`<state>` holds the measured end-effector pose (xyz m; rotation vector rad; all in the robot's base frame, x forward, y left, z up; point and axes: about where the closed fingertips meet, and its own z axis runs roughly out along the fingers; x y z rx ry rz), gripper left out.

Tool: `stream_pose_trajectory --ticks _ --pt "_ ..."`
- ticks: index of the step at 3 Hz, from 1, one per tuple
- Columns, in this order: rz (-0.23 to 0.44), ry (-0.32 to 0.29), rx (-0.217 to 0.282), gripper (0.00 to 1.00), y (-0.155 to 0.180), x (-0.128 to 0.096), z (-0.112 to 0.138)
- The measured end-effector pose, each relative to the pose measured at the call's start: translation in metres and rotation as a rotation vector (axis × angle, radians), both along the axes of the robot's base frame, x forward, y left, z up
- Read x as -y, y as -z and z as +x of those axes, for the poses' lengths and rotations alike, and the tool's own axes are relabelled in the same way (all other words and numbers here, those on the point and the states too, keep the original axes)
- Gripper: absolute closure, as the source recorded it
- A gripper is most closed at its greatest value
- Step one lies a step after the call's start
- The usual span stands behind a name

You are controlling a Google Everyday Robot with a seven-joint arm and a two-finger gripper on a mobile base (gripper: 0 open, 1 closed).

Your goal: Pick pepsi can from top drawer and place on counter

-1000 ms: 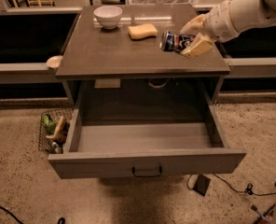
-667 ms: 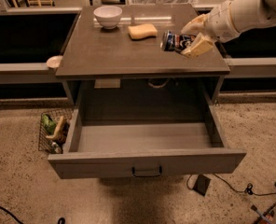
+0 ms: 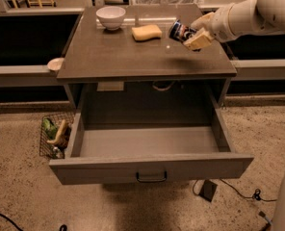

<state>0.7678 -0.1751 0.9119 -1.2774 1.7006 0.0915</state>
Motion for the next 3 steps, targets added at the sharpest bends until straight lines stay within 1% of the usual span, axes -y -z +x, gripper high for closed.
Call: stream_pose_trajectory --ticks 1,2,3 --pt "0.025 0.097 -0.017 1.0 0.009 0.012 0.032" --pt "0.039 0.18 -0.068 1.0 0.021 0.029 0.062" --pt "0.05 0.227 -0.13 0.82 0.033 0.041 0.077"
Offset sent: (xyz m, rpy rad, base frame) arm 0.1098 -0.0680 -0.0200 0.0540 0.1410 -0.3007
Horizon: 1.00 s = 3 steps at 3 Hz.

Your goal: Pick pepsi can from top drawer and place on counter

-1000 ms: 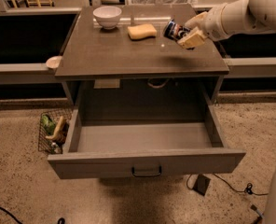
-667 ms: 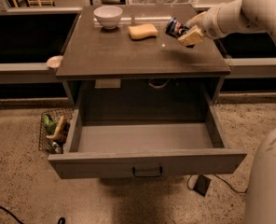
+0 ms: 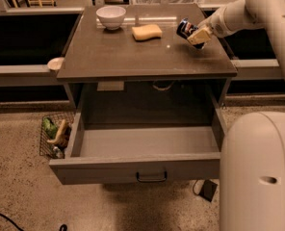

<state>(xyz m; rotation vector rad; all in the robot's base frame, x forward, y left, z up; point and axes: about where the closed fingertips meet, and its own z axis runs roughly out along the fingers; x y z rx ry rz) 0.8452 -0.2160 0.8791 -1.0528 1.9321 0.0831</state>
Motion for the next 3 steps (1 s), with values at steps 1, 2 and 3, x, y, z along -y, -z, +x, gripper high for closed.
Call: stream_pose_trajectory --ticks 1,2,3 --pt "0.011 0.021 -0.044 0.57 0.0094 0.0062 0.0067" --pt "0.016 0.025 -0.063 0.35 0.0139 0.0076 0.0092" --pt "0.021 0.027 -0.073 0.12 0.0162 0.009 0.0107"
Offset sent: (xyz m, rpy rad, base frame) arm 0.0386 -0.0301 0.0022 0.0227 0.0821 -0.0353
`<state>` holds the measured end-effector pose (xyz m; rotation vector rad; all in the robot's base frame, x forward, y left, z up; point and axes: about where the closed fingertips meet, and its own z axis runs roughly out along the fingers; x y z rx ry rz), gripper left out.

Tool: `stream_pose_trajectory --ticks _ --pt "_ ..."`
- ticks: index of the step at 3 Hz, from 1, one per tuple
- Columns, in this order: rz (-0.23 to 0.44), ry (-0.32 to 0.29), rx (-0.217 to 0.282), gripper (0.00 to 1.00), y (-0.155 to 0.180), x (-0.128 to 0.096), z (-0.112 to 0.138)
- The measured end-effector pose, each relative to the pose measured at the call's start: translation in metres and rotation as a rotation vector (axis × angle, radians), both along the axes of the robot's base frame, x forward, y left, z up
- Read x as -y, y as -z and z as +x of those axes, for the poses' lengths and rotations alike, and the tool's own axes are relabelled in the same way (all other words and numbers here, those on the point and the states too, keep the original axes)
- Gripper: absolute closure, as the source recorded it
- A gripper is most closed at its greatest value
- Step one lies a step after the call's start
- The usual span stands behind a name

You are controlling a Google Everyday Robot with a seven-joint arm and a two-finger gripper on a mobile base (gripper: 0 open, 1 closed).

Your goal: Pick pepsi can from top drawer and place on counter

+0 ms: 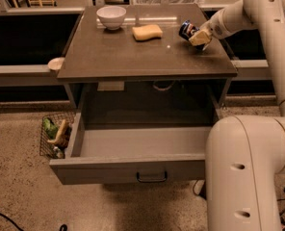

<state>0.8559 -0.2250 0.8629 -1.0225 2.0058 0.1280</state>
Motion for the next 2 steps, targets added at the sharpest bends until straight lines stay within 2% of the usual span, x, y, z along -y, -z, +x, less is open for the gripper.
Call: stream_pose_trajectory --ticks 1,2 --pt "-0.009 -0.005 -0.002 0.0 -0.0006 0.0004 -0.0001" --pt "-0.011 -0.012 0.021 0.0 -0.0097 0.0041 -0.0009"
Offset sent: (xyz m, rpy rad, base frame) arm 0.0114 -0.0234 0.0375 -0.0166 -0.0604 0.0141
